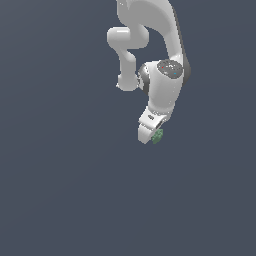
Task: Pick up the object and move it to a goal position.
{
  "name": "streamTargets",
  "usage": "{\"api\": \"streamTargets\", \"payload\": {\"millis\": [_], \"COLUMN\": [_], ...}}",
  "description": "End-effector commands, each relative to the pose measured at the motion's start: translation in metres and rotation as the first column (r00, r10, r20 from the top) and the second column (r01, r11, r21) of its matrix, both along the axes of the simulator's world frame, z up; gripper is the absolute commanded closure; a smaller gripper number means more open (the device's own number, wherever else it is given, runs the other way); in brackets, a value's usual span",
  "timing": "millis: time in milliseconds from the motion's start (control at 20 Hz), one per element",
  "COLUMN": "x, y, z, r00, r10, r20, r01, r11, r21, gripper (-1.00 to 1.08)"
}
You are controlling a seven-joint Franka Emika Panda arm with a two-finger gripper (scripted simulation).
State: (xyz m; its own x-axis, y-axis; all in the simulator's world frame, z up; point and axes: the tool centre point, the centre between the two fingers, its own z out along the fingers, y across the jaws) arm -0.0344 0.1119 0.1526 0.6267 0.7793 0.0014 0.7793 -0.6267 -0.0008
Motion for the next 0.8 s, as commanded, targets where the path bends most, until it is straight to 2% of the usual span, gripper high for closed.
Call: {"api": "streamTargets", "payload": {"millis": [0, 750], "x": [0.008, 0.056], "y": [0.008, 0.051], "z": [0.024, 0.15], "r00": [1.0, 1.0], "r10": [0.0, -0.001], "r20": [0.0, 0.0], "r01": [0.0, 0.001], "r11": [1.0, 1.0], "r21": [0.0, 0.0], "gripper": [1.08, 1.08]}}
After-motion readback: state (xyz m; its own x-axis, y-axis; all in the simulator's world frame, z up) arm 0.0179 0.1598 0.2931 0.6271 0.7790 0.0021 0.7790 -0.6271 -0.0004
